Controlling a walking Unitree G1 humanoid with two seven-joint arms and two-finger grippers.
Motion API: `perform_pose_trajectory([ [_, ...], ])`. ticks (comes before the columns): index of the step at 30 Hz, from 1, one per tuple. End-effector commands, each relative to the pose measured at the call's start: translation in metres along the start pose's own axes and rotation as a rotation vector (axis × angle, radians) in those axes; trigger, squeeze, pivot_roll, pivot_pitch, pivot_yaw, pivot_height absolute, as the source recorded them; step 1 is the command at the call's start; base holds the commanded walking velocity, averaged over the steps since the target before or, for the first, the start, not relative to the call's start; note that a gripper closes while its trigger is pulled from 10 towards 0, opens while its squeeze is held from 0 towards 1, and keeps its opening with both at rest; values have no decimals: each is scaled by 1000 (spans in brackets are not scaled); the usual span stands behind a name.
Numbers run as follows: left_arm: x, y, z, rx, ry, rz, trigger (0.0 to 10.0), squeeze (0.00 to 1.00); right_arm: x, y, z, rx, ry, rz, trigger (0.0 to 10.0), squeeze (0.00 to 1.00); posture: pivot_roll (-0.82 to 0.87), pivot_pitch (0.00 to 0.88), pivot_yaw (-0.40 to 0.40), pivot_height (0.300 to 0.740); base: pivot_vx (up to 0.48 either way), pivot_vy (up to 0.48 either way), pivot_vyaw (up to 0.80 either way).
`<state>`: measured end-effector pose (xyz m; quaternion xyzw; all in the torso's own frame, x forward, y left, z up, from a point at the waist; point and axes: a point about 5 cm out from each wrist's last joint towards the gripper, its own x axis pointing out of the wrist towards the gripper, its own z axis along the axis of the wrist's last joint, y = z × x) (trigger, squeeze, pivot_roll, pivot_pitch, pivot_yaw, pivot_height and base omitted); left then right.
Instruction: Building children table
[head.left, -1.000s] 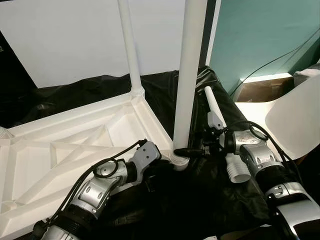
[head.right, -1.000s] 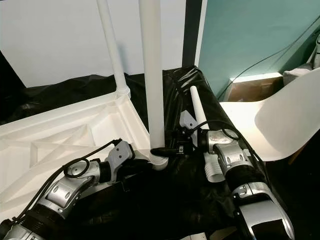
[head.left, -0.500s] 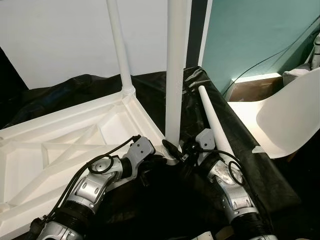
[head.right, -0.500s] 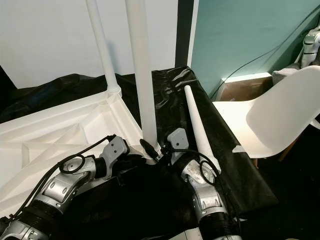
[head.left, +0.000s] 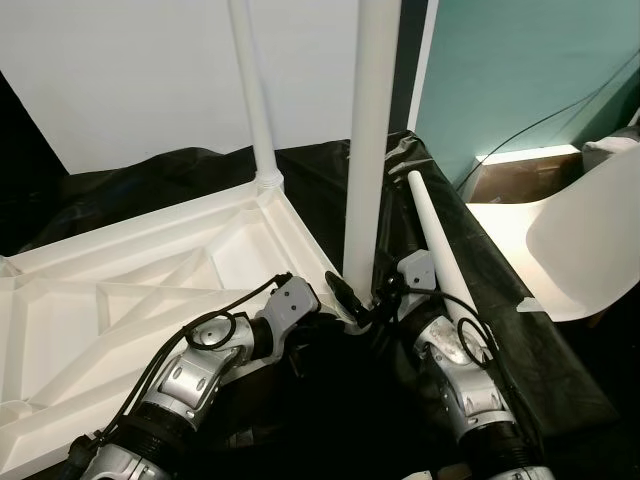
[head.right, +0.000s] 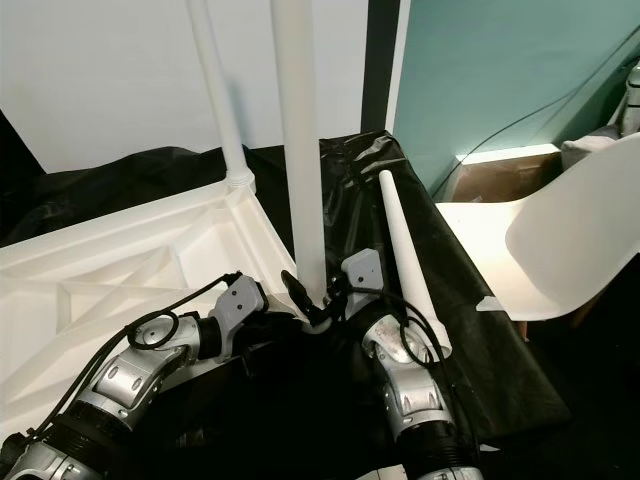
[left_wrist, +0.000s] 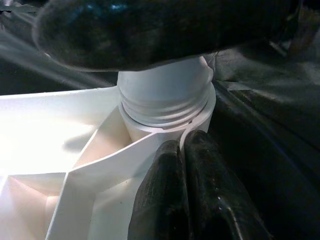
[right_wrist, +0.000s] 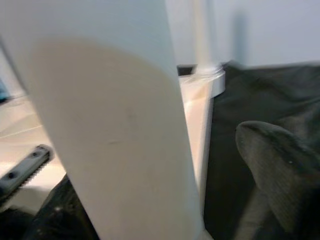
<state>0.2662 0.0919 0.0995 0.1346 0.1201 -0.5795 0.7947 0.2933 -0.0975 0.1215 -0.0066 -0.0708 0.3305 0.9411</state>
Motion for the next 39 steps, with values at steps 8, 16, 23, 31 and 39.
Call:
perform_pose_trajectory([
  [8, 7, -29, -26, -118, 32, -200, 10000, 0, -4, -19, 5, -60, 106, 439, 10000, 0, 49, 0, -6, 740, 0, 0, 0],
  [16, 6, -29, -27, -123, 33, -187, 10000, 0, -1, -41, 13, -127, 189, 600, 0, 0, 57, 0, -16, 740, 0, 0, 0],
  [23, 7, -30, -27, -126, 28, -180, 10000, 0, -2, -51, 18, -129, 246, 659, 0, 0, 63, 0, -23, 740, 0, 0, 0],
  [31, 7, -31, -28, -126, 30, -182, 10000, 0, -4, -31, 11, -97, 139, 548, 0, 0, 56, 0, -19, 740, 0, 0, 0],
  [39, 7, -31, -28, -126, 27, -194, 10000, 0, 7, -32, 27, -110, -57, -90, 0, 0, 50, 0, -15, 740, 0, 0, 0],
])
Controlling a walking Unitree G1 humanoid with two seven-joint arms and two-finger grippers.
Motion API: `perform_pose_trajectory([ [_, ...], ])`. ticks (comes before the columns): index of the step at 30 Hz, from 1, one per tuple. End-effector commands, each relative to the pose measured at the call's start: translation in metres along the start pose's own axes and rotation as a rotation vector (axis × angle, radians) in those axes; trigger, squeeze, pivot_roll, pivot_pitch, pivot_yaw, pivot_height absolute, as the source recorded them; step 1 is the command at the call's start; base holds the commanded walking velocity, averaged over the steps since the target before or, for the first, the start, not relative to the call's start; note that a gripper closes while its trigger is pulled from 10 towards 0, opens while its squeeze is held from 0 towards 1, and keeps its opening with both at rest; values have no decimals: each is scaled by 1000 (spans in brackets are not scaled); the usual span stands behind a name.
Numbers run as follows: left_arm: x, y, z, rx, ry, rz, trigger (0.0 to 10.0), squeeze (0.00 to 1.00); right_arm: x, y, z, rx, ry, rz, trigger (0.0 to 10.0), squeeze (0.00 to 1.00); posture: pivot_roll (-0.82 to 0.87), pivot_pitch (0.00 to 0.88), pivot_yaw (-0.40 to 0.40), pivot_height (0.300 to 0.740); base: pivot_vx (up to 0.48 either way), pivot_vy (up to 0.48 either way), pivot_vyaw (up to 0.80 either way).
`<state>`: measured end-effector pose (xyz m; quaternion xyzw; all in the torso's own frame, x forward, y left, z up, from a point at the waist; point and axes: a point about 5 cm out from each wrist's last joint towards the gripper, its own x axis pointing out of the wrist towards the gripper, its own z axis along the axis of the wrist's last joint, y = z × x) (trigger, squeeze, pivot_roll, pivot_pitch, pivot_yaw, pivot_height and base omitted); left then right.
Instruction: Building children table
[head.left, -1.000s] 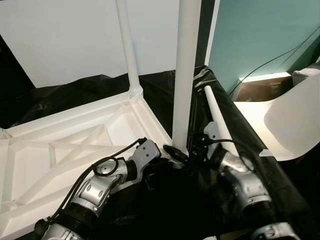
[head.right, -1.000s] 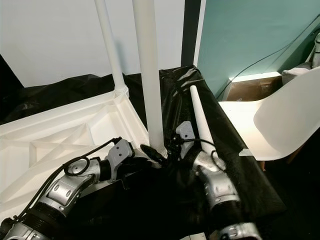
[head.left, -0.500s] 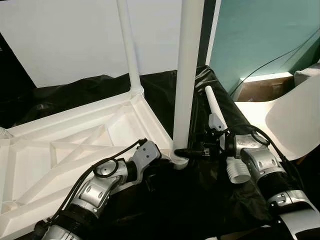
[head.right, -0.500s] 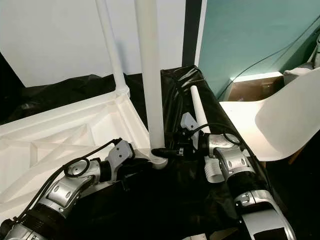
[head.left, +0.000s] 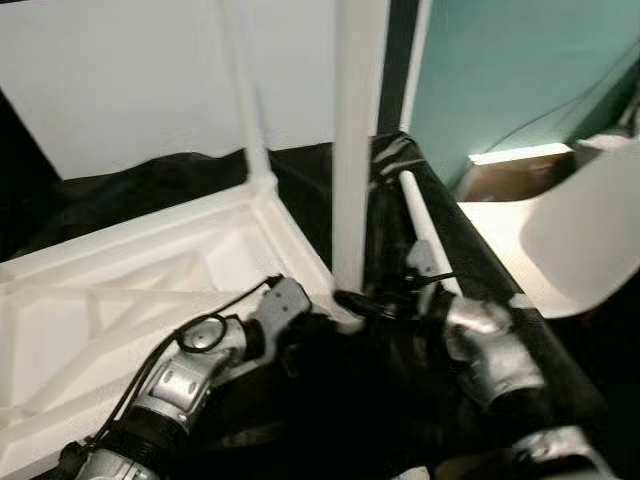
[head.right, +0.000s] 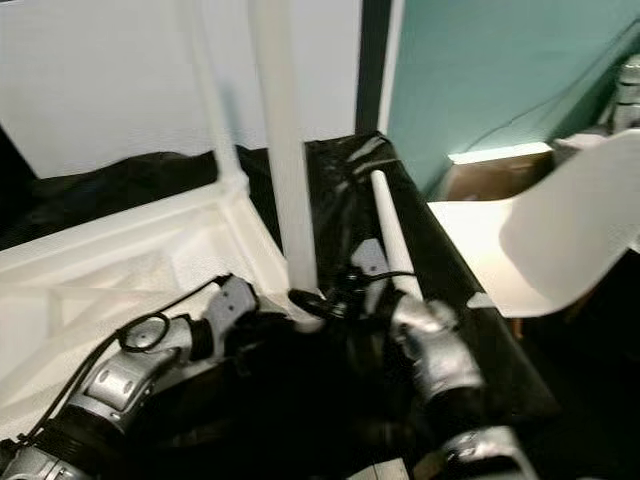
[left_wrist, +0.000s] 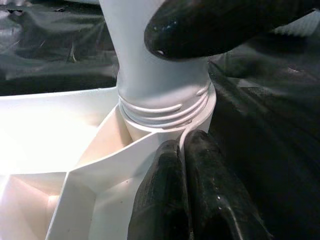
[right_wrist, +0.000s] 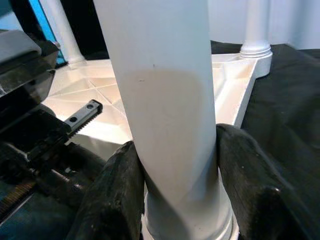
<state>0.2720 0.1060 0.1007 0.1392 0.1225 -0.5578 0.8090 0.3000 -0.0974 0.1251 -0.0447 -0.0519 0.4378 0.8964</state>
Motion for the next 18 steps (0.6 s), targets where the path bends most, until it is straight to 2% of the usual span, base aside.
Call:
perform_pose_trajectory([
  [1, 17, -42, -25, -120, 20, -246, 10000, 0, -6, -28, 23, -69, -95, -331, 0, 0, 50, 0, -15, 740, 0, 0, 0],
  [2, 17, -42, -25, -120, 20, -246, 10000, 0, -6, -28, 23, -69, -95, -331, 0, 0, 50, 0, -15, 740, 0, 0, 0],
  [3, 17, -42, -25, -119, 22, -250, 10000, 0, -11, -29, 21, -93, -95, -437, 0, 0, 44, 0, -10, 740, 0, 0, 0],
  [6, 17, -42, -25, -118, 23, -252, 10000, 0, -13, -30, 20, -98, -93, -470, 0, 0, 44, 0, -10, 740, 0, 0, 0],
  [9, 17, -42, -24, -117, 20, -251, 10000, 0, -19, -21, 18, -86, -103, -585, 0, 0, 50, 0, -12, 740, 0, 0, 0],
  [12, 17, -42, -25, -121, 19, -250, 10000, 0, -17, -19, 15, -62, -69, -611, 0, 0, 50, 0, -12, 740, 0, 0, 0],
  [17, 18, -42, -26, -121, 21, -252, 10000, 0, -13, -16, 14, -64, -59, -578, 0, 0, 42, 0, -9, 740, 0, 0, 0],
  [18, 19, -40, -25, -118, 20, -252, 10000, 0, -3, -7, 10, -28, -39, -418, 10000, 1000, 36, 0, -7, 740, 0, 0, 0],
])
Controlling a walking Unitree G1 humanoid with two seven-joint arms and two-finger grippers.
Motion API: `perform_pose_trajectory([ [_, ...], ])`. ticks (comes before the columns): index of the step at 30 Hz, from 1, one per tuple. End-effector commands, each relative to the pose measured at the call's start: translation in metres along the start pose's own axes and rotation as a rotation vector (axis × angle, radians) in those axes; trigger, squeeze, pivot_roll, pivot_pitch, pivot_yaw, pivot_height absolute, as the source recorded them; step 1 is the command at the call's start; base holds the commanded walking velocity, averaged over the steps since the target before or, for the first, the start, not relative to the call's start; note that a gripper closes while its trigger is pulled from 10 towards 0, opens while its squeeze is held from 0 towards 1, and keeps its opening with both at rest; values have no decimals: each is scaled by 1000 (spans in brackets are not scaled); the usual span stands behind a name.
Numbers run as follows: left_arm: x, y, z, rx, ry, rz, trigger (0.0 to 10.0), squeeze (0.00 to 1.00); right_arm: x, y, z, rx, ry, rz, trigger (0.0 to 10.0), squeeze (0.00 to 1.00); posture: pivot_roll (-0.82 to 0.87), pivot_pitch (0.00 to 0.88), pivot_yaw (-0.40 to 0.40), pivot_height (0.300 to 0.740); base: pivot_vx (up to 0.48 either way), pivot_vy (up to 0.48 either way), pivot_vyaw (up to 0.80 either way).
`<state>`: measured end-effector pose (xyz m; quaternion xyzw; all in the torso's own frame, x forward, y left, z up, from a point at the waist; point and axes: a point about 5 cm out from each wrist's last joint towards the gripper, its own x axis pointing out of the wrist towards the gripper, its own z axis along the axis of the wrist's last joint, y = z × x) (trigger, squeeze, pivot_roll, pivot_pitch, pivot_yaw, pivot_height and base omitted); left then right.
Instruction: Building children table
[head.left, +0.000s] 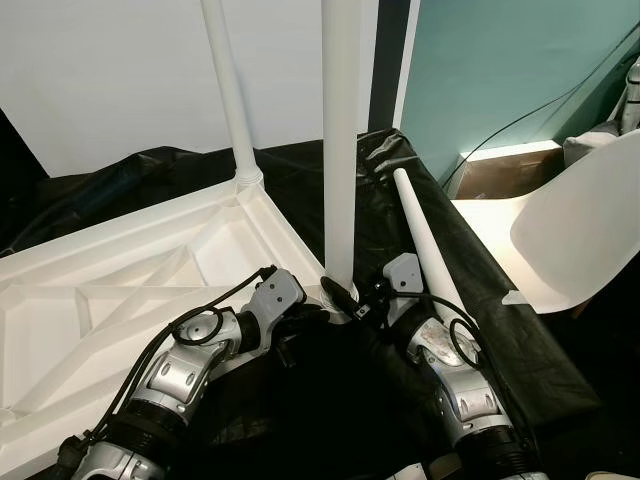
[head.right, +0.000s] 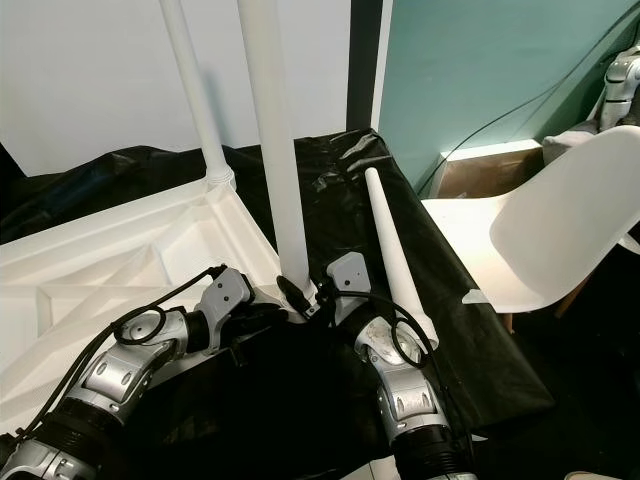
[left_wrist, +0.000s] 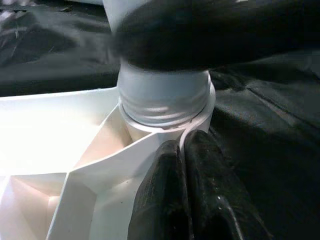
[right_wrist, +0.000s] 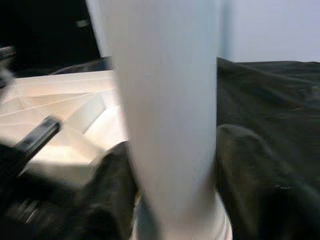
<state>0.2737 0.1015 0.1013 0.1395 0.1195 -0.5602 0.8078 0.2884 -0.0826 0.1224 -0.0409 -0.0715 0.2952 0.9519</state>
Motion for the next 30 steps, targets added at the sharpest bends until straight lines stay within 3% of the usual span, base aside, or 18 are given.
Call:
perform_pose_trajectory([
  [1, 14, -41, -27, -123, 23, -248, 10000, 0, 1, -27, 10, -6, -19, -111, 10000, 1000, 36, 0, -7, 740, 0, 0, 0],
  [4, 15, -40, -27, -121, 22, -249, 10000, 0, 5, -18, 7, 13, 3, 86, 10000, 1000, 36, 0, -7, 740, 0, 0, 0],
  [7, 16, -40, -27, -121, 21, -249, 10000, 0, 5, -19, 6, -4, 25, 133, 10000, 1000, 31, 0, -6, 740, 0, 0, 0],
  [8, 16, -39, -26, -121, 21, -249, 10000, 0, 5, -23, 5, -47, 47, 177, 10000, 0, 26, 0, -7, 740, 0, 0, 0],
  [12, 17, -38, -26, -117, 20, -248, 10000, 0, 4, -37, 6, -109, 116, 337, 10000, 0, 27, 0, -10, 740, 0, 0, 0],
  [15, 18, -38, -25, -116, 20, -248, 10000, 0, 4, -40, 6, -109, 132, 370, 10000, 0, 27, 0, -10, 740, 0, 0, 0],
  [16, 18, -38, -25, -115, 18, -246, 10000, 0, 2, -49, 7, -126, 166, 468, 10000, 0, 30, 0, -11, 740, 0, 0, 0],
  [20, 18, -39, -25, -116, 17, -245, 10000, 0, 2, -59, 11, -140, 173, 534, 10000, 0, 32, 0, -12, 740, 0, 0, 0],
  [21, 17, -39, -25, -117, 16, -244, 10000, 0, 2, -61, 12, -135, 177, 563, 5686, 0, 35, 0, -11, 740, 0, 0, 0],
  [22, 17, -39, -25, -117, 16, -244, 10000, 0, 2, -61, 12, -135, 177, 563, 5686, 0, 35, 0, -11, 740, 0, 0, 0],
  [23, 16, -38, -25, -117, 15, -242, 10000, 0, 0, -65, 16, -114, 175, 631, 0, 0, 38, 0, -12, 740, 0, 0, 0],
  [30, 15, -38, -25, -116, 18, -239, 10000, 0, 4, -79, 21, -140, 194, 653, 0, 0, 38, 0, -7, 740, 0, 0, 0],
])
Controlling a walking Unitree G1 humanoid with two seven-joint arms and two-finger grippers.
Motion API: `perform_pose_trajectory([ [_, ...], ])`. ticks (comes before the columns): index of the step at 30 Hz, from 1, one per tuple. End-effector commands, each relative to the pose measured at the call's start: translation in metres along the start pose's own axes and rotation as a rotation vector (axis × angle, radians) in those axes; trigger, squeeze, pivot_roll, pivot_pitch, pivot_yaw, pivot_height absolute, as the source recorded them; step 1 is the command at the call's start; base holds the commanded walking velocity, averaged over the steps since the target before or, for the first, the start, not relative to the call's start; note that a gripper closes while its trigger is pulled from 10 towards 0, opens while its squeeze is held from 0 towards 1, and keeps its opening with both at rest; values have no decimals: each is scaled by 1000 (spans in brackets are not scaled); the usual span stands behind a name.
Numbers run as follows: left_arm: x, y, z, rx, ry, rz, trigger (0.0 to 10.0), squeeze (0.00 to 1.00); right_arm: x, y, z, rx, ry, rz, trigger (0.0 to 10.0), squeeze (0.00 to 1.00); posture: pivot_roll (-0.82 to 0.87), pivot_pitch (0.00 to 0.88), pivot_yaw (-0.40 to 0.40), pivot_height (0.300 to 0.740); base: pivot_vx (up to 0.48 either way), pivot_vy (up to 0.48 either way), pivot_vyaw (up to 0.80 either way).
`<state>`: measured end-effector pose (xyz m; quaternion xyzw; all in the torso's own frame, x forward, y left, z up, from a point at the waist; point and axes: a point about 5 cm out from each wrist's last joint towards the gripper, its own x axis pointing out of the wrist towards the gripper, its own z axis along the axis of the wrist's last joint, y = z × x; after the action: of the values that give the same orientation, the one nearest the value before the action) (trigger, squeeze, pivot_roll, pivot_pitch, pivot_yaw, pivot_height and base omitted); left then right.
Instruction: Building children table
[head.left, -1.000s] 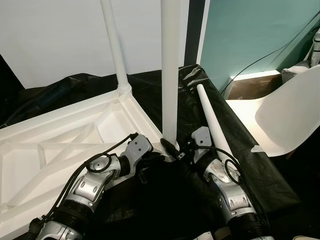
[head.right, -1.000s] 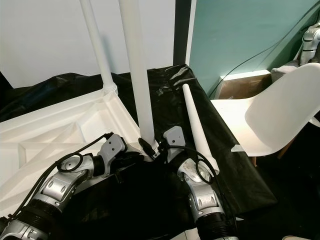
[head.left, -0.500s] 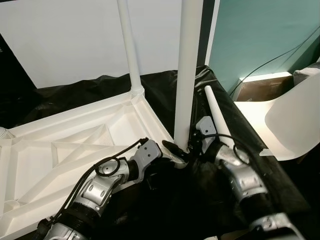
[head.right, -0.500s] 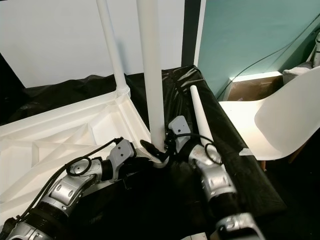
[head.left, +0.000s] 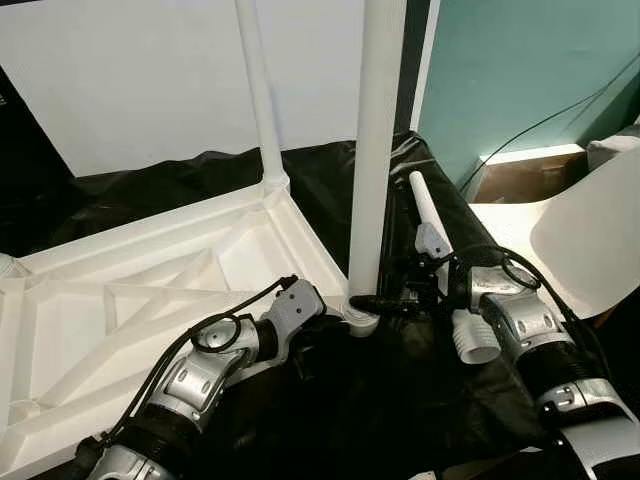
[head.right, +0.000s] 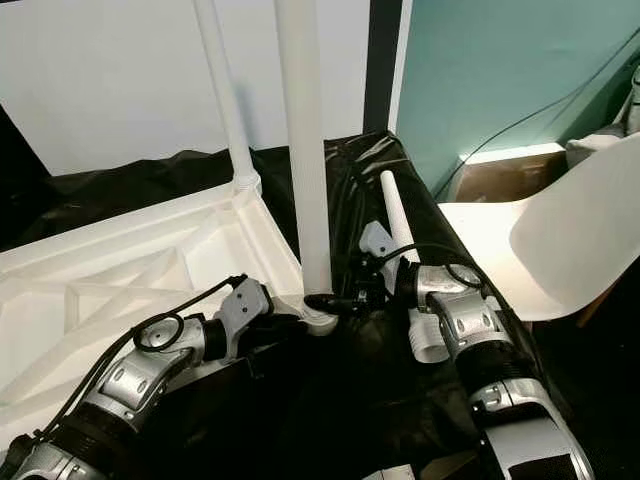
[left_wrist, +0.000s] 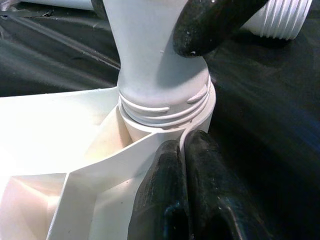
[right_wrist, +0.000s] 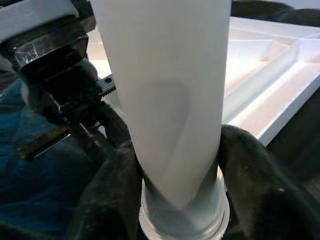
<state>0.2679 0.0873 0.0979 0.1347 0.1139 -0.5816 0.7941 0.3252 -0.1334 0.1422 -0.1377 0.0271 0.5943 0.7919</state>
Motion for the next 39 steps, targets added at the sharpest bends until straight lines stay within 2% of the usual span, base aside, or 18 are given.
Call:
perform_pose_trajectory([
  [1, 5, -27, -27, -126, 32, -189, 10000, 0, -12, -13, 6, -36, 15, -47, 0, 0, 37, 0, -6, 740, 0, 0, 0],
  [7, 4, -27, -27, -124, 34, -190, 10000, 0, -12, -10, 3, -18, 17, -17, 0, 0, 38, 0, -6, 740, 0, 0, 0],
  [8, 4, -27, -27, -123, 34, -190, 10000, 0, -2, -7, 4, 11, -48, -133, 0, 0, 42, 0, -15, 740, 0, 0, 0],
  [9, 4, -27, -27, -123, 34, -190, 10000, 0, -2, -7, 4, 11, -48, -133, 0, 0, 42, 0, -15, 740, 0, 0, 0],
  [10, 4, -28, -27, -123, 34, -188, 10000, 0, 11, 4, 4, 59, -152, -352, 0, 0, 50, 0, -22, 740, 0, 0, 0],
  [11, 4, -28, -27, -123, 34, -188, 10000, 0, 11, 4, 4, 59, -152, -352, 0, 0, 50, 0, -22, 740, 0, 0, 0],
  [12, 4, -29, -27, -126, 31, -185, 10000, 0, 18, 23, 1, 101, -227, -540, 0, 0, 54, 0, -24, 740, 0, 0, 0],
  [13, 4, -29, -27, -127, 30, -184, 10000, 0, 18, 30, 0, 116, -250, -613, 0, 0, 58, 0, -23, 740, 0, 0, 0],
  [26, 1, -30, -30, -131, 43, -193, 10000, 0, 3, 31, -5, 117, -295, -842, 0, 0, 50, 0, -5, 740, 0, 0, 0],
  [27, 1, -29, -30, -129, 42, -192, 10000, 0, 5, 32, -5, 121, -290, -834, 4980, 0, 50, 0, -4, 740, 0, 0, 0],
  [28, 1, -29, -30, -129, 42, -192, 10000, 0, 5, 32, -5, 121, -290, -834, 4980, 0, 50, 0, -4, 740, 0, 0, 0],
  [29, 2, -28, -29, -128, 42, -192, 10000, 0, 9, 35, -5, 137, -288, -809, 10000, 114, 50, 0, -4, 740, 0, 0, 0],
  [31, 2, -28, -29, -128, 42, -192, 10000, 0, 9, 35, -5, 137, -288, -809, 10000, 114, 50, 0, -4, 740, 0, 0, 0],
  [32, 2, -28, -29, -128, 41, -193, 10000, 0, 13, 37, -3, 157, -302, -759, 10000, 1000, 50, 0, -4, 740, 0, 0, 0],
  [33, 2, -28, -29, -128, 41, -193, 10000, 0, 13, 37, -3, 157, -302, -759, 10000, 1000, 50, 0, -4, 740, 0, 0, 0],
  [35, 2, -28, -29, -128, 42, -194, 10000, 0, 20, 35, -2, 147, -262, -607, 10000, 1000, 37, 0, 7, 740, 0, 0, 0],
  [38, 2, -28, -29, -128, 42, -194, 10000, 0, 20, 35, -2, 147, -262, -607, 10000, 1000, 37, 0, 7, 740, 0, 0, 0],
  [39, 2, -28, -29, -128, 42, -194, 10000, 0, 20, 33, -1, 99, -229, -492, 10000, 0, 35, 0, 7, 740, 0, 0, 0],
])
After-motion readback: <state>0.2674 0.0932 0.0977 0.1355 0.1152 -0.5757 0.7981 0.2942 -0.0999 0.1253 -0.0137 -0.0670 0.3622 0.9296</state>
